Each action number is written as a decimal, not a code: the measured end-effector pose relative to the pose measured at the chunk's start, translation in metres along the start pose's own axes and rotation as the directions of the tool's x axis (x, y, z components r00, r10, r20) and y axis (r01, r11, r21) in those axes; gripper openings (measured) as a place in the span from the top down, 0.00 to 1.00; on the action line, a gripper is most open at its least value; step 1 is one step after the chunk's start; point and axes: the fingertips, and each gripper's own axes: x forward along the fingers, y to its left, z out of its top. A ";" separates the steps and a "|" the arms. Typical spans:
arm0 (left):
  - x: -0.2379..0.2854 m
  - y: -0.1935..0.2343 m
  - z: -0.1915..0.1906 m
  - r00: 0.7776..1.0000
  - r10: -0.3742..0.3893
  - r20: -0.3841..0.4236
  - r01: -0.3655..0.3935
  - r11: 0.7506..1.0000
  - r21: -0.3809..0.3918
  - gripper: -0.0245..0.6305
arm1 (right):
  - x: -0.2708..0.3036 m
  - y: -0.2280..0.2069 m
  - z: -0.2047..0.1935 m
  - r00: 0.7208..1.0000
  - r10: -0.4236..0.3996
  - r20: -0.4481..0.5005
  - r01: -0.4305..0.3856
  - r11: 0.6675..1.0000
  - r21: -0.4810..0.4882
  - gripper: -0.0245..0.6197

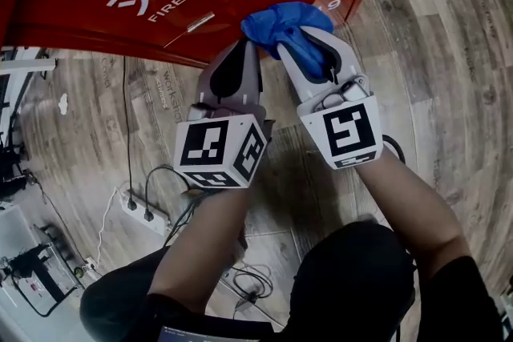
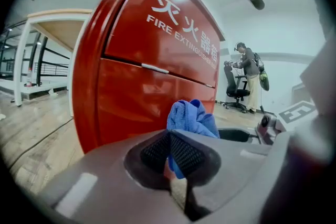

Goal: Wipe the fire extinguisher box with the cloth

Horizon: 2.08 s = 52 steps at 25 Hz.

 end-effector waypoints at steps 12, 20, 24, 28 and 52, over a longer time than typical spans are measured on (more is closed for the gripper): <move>-0.063 0.080 -0.036 0.983 0.178 -0.039 -0.179 0.983 -0.036 0.96 | 0.038 0.105 -0.015 0.979 0.202 0.002 -0.202 0.979 -0.011 0.76; -0.072 0.094 -0.053 0.975 0.210 -0.075 -0.214 0.976 -0.040 0.96 | 0.047 0.126 -0.027 0.971 0.238 -0.001 -0.238 0.970 -0.051 0.76; -0.063 0.084 -0.065 0.979 0.177 -0.100 -0.181 0.983 -0.036 0.96 | 0.046 0.116 -0.036 0.977 0.215 -0.005 -0.215 0.974 -0.068 0.76; -0.047 0.066 -0.071 0.985 0.121 -0.121 -0.126 0.991 -0.037 0.96 | 0.039 0.097 -0.054 0.986 0.162 -0.035 -0.164 0.985 -0.045 0.76; 0.070 -0.091 -0.060 0.975 -0.161 -0.152 0.159 0.987 -0.027 0.96 | -0.028 -0.100 -0.114 0.973 -0.180 -0.141 0.185 0.983 0.018 0.76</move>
